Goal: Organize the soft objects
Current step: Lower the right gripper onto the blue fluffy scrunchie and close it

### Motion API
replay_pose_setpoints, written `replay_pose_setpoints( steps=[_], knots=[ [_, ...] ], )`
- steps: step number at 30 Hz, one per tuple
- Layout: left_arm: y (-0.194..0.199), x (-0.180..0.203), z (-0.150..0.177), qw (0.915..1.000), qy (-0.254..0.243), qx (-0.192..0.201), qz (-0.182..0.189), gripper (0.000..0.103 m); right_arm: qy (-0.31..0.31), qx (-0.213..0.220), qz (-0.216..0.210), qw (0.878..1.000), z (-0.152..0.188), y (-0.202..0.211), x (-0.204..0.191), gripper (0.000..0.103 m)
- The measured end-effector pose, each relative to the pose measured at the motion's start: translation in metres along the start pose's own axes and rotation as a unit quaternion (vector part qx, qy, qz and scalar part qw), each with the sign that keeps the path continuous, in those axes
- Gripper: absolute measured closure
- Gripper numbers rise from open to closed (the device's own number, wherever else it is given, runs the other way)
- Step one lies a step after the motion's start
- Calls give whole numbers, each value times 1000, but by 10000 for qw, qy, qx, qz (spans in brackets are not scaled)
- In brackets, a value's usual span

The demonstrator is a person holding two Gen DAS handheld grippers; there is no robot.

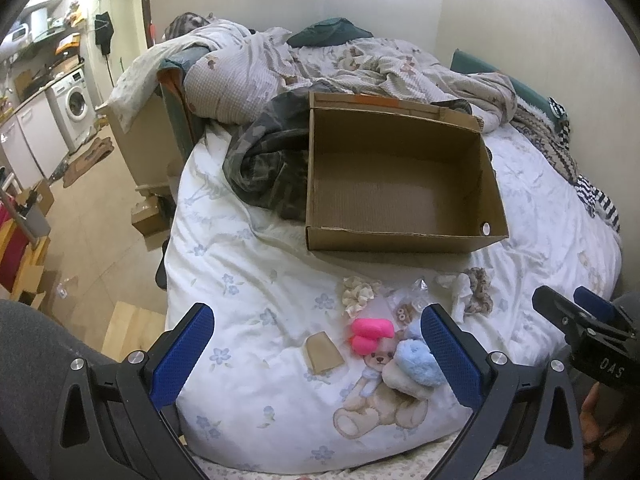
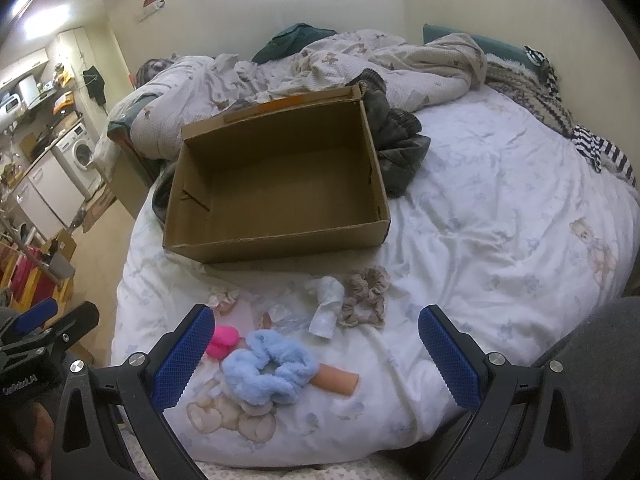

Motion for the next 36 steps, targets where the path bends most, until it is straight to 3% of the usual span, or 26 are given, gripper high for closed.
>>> replay_pose_setpoints(
  steps=[5, 12, 17, 21, 26, 29, 33, 36],
  knots=[
    [-4, -4, -11, 9998, 47, -168, -124, 0, -10, -282, -233, 9993, -9, -1, 1, 0],
    [-29, -22, -31, 9962, 361, -761, -200, 0, 118, -1130, -746, 9907, -25, -24, -9, 0],
    [-73, -39, -33, 9859, 705, -1490, -307, 0, 154, -1732, -1107, 9785, -27, -52, -19, 0],
    [-109, -43, -26, 9735, 940, -2084, -81, 2, 56, -2142, -1354, 9673, -26, -72, -20, 0],
    [-151, -32, -10, 9552, 1021, -2765, 262, 35, -83, -2323, -1310, 9638, -23, -94, -13, 0],
    [-171, -22, -2, 9463, 944, -3069, 384, 48, -211, -2430, -1347, 9604, -20, -106, -8, 0],
    [-187, -13, 4, 9432, 745, -3213, 401, 60, -302, -2514, -1440, 9566, -18, -114, -3, 0],
    [-190, -12, 5, 9469, 629, -3146, 197, 69, -416, -2726, -1631, 9473, -13, -119, -3, 0]
  ],
)
Point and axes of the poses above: each gripper's, at about its wrist camera, not at the fingertips, and y roughly against the way its jaws point, x to its right, z to its underside, the point moved 3 cm from there along -y, roughly the way its jaws point, and after that the axes turned 14 degrees about -x, right-handed, at the moved point
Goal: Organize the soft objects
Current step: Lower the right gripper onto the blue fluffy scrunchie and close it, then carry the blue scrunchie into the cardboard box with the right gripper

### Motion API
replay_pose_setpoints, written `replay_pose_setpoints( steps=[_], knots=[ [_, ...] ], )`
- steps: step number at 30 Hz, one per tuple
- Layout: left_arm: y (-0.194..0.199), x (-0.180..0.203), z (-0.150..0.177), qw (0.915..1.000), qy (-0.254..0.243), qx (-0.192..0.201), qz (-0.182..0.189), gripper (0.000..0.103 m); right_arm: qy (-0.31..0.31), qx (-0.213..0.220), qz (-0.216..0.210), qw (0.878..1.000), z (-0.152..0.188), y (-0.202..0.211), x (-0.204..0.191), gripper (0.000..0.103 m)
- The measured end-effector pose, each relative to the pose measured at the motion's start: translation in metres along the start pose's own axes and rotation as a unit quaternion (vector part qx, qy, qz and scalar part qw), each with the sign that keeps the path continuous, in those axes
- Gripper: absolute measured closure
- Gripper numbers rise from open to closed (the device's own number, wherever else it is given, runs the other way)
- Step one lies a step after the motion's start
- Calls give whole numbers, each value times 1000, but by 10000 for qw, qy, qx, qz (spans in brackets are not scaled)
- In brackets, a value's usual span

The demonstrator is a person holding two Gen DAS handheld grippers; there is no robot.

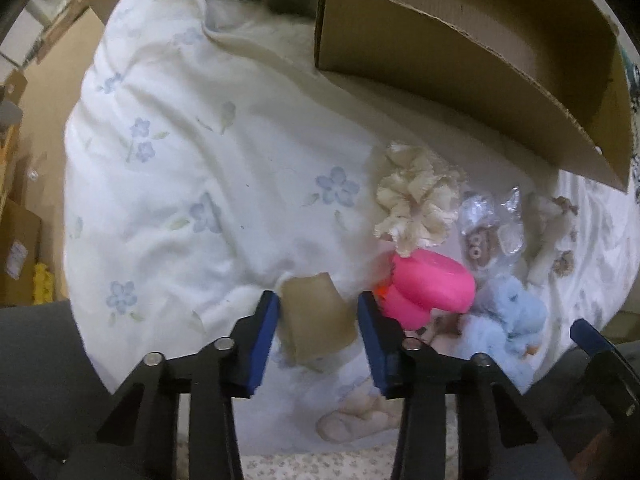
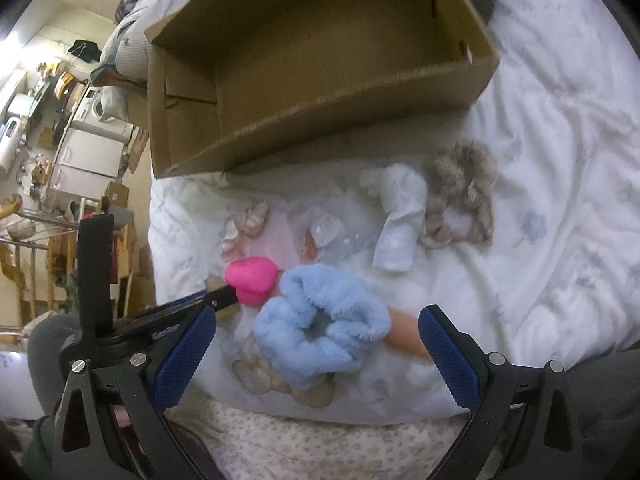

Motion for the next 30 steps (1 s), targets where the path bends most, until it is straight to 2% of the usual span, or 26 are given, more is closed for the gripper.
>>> replay_pose_setpoints(
  steps=[2, 6, 11, 12, 13, 15, 16, 17, 18, 19, 22, 27, 30],
  knots=[
    [-1, 1, 1, 10000, -48, -34, 23, 77, -95, -239, -173, 9995, 3, -8, 3, 0],
    [8, 0, 3, 9999, -41, 6, 104, 83, -319, -729, -426, 9959, 8, -31, 6, 0],
    [18, 6, 9, 9997, -149, 145, 94, 91, -535, -1023, -407, 9925, 4, -55, 9, 19],
    [21, 6, 9, 9997, -152, 182, 98, 92, -488, -1029, -360, 9928, 3, -58, 7, 20],
    [25, 8, 11, 9996, -154, 227, 101, 92, -431, -1001, -298, 9936, 1, -59, 5, 22],
    [36, 11, 15, 9993, -182, 307, 144, 93, -274, -914, -198, 9952, 0, -58, 1, 41],
    [40, 11, 16, 9991, -191, 347, 175, 93, -162, -895, -187, 9957, -1, -57, -2, 60],
    [43, 11, 18, 9988, -204, 393, 196, 93, -112, -877, -216, 9958, -2, -55, -4, 68],
    [46, 11, 19, 9987, -216, 428, 196, 93, -50, -856, -223, 9961, -1, -53, -6, 69],
    [52, 10, 21, 9985, -225, 463, 201, 93, 35, -830, -216, 9963, 0, -51, -8, 74],
    [66, 7, 27, 9976, -233, 609, 240, 93, 231, -651, -348, 9970, 4, -38, -15, 77],
    [81, -1, 35, 9955, -223, 857, 349, 93, 535, -141, -586, 9967, 15, 1, -22, 77],
    [99, -6, 44, 9933, -239, 1049, 418, 93, 672, 353, -738, 9944, 16, 30, -25, 77]
  ],
)
Point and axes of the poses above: each gripper's, at about its wrist camera, not at the fingertips, and y roughly against the way its jaws point, x to its right, z to its underside, the point moved 3 cm from there along -y, roughly the way its jaws point, and after that the axes turned 14 degrees about -x, right-handed, at the moved point
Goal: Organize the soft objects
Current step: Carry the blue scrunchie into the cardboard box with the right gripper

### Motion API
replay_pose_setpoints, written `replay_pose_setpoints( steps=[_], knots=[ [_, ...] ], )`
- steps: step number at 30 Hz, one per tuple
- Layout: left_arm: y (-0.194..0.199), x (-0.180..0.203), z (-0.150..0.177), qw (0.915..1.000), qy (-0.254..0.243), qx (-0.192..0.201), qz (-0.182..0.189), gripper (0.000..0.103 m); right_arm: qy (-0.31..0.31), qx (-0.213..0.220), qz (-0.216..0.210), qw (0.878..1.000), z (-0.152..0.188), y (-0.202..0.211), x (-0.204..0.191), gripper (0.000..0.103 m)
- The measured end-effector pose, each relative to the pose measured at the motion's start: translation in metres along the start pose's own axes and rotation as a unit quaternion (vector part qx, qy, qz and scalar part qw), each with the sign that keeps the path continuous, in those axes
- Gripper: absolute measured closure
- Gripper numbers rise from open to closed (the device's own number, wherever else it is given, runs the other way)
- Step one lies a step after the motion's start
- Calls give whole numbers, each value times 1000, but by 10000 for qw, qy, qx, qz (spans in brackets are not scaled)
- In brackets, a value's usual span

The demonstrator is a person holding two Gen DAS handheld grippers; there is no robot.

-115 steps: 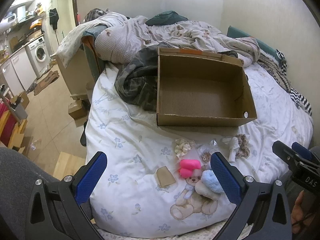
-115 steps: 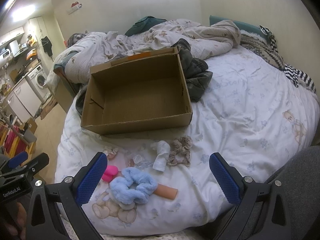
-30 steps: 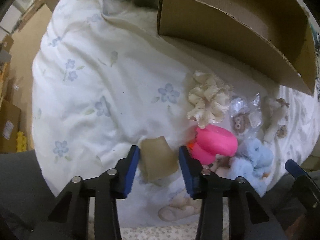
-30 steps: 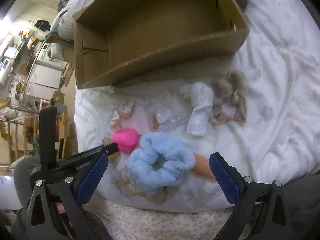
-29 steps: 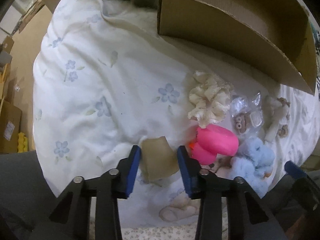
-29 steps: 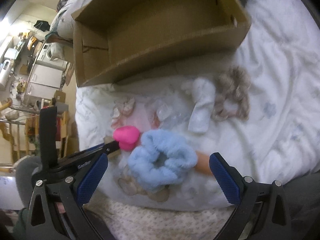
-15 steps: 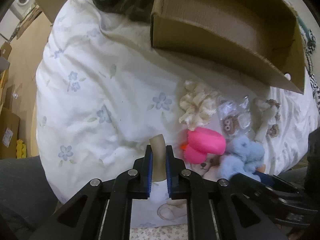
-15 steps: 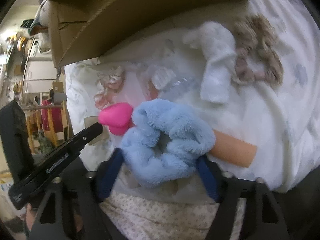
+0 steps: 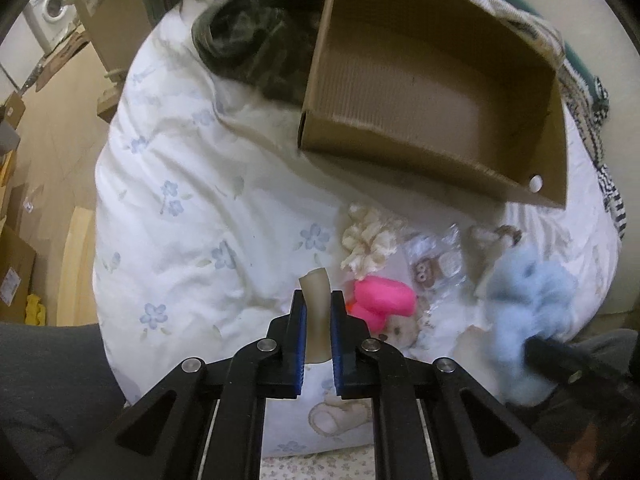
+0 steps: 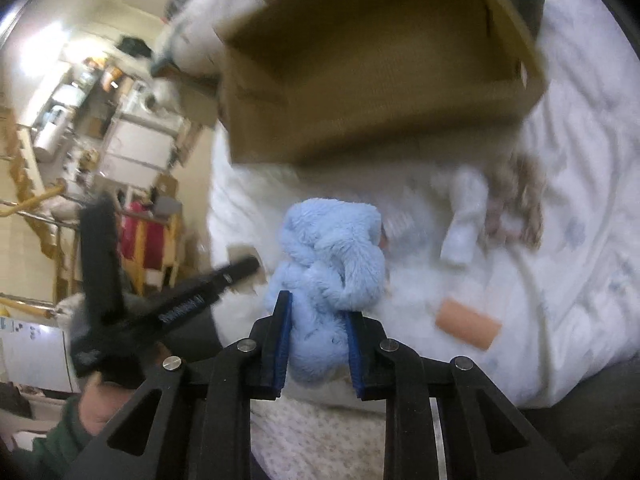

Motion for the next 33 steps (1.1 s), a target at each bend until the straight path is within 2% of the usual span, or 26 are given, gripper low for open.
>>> replay_pose_setpoints(
  steps=[3, 8, 18, 27, 31, 33],
  knots=[
    [21, 3, 2, 9997, -35, 205, 109, 93, 49, 341, -190, 9992, -5, 24, -3, 77],
    [43, 19, -1, 9984, -233, 505, 98, 93, 86, 576, -179, 9981, -15, 42, -1, 77],
    [70, 41, -44, 9954, -466, 841, 23, 93, 347, 932, 32, 9950, -44, 73, -8, 77],
    [78, 73, -93, 9901, -864, 1099, -134, 93, 328, 1298, 264, 9907, -96, 88, 4, 77],
    [65, 84, -111, 9863, -1082, 1227, -192, 93, 167, 1357, 352, 9900, -108, 78, 21, 77],
    [53, 87, -119, 9840, -1157, 1326, -290, 93, 60, 1302, 578, 9898, -111, 69, 28, 77]
  ],
)
Point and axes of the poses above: each gripper's, at about its wrist camera, not at the fingertips, and y roughly against the way its jaws point, x to its right, z to its underside, the point moved 3 cm from there along -y, roughly the way its jaws point, and after that the axes turned 14 degrees about -x, right-handed, at the moved point
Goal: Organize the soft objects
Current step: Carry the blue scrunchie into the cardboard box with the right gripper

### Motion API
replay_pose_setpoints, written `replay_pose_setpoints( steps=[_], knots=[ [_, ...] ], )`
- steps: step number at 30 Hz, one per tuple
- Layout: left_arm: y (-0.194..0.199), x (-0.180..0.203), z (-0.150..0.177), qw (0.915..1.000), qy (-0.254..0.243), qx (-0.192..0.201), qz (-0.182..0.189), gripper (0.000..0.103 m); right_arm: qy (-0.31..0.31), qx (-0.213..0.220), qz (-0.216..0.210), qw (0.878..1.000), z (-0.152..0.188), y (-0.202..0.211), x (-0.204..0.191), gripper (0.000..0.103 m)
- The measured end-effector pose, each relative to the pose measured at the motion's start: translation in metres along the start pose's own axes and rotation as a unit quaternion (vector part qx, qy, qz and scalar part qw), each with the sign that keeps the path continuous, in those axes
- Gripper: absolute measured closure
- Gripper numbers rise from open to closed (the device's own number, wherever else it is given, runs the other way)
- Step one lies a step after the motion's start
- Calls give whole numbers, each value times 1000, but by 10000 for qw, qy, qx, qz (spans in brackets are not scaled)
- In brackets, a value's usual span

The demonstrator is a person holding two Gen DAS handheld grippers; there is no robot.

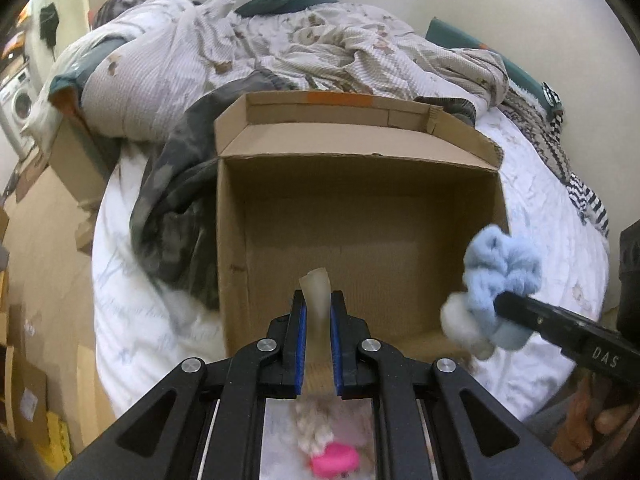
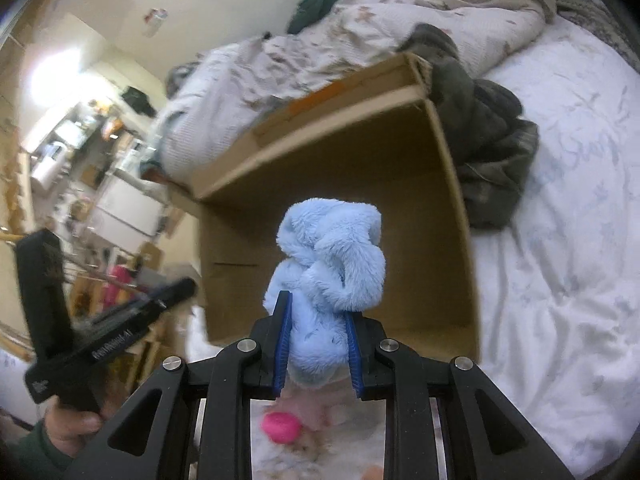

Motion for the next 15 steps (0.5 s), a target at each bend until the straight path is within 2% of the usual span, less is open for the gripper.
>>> replay_pose_setpoints(
  steps=[3, 6, 10, 15],
  knots=[
    [-20, -2, -1, 9999, 58, -122, -22, 93, -73, -120, 59, 9999, -2, -11, 4, 77],
    [-34, -4, -1, 9990, 225, -339, 192, 93, 5, -238, 188, 9995, -2, -19, 4, 77],
    [-40, 0, 1, 9996, 73, -280, -11, 93, -31, -356, 236, 9991, -8, -28, 8, 77],
    [-45, -3, 2, 9994, 177, -279, 47, 93, -69, -409, 213, 9989, -11, -33, 11, 77]
  ],
)
Point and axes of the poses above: each gripper's, at about its wrist camera, not at the fingertips, and y roughly against the way its jaws point, x to its right, z to its underside, the point moved 3 cm from there along -y, roughly the way its jaws point, and after that the axes turned 14 degrees about -x, right-handed, at the moved point
